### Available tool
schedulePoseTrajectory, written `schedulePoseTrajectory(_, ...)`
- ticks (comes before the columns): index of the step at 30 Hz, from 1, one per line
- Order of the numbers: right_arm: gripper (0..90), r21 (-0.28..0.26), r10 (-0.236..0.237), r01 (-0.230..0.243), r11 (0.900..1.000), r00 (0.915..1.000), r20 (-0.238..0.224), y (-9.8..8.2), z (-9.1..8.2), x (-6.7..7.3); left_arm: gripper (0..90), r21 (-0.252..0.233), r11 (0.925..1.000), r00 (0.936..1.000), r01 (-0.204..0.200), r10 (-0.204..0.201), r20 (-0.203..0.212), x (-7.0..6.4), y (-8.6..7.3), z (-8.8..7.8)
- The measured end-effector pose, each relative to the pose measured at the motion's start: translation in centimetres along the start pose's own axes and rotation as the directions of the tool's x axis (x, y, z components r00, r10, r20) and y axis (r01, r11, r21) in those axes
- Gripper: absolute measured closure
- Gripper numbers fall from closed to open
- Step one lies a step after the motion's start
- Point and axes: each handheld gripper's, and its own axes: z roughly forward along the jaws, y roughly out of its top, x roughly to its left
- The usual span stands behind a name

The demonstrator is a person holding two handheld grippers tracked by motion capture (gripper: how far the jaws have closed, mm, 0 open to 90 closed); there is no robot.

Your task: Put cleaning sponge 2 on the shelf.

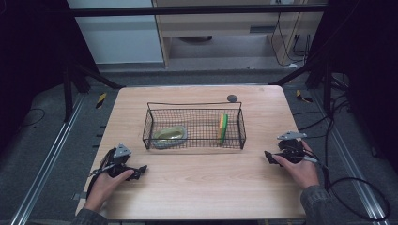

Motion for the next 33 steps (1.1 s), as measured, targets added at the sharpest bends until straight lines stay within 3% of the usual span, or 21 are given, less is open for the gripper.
schedulePoseTrajectory(4, 9.2, -0.016, 0.043, -0.043, 0.999, 0.9991, 0.000, -0.5, 0.4, -0.4, 0.0, -0.003, 1.0000, 1.0000, 0.002, -0.002, -0.002, 0.0, 0.0, 0.0)
schedulePoseTrajectory(14, 6.3, -0.021, 0.086, -0.086, 0.996, 0.9963, 0.006, -1.0, 1.6, 0.0, 0.0, -0.005, 1.0000, 1.0000, 0.003, -0.003, -0.003, 0.0, 0.0, 0.0)
schedulePoseTrajectory(19, 4.7, -0.053, 0.132, -0.132, 0.990, 0.9912, -0.004, -1.3, 2.0, 0.2, 0.0, -0.005, 1.0000, 1.0000, 0.001, -0.001, -0.004, 0.0, 0.0, 0.1)
schedulePoseTrajectory(29, 3.0, -0.048, 0.131, -0.130, 0.990, 0.9913, 0.009, -1.3, 2.1, 0.3, 0.0, -0.006, 1.0000, 1.0000, 0.006, -0.006, -0.005, 0.2, 0.2, 0.2)
schedulePoseTrajectory(33, 2.8, -0.048, 0.154, -0.153, 0.987, 0.9876, 0.030, -1.5, 1.9, 0.7, 0.0, -0.006, 0.9999, 0.9999, 0.010, -0.010, -0.011, 0.3, 0.3, 0.4)
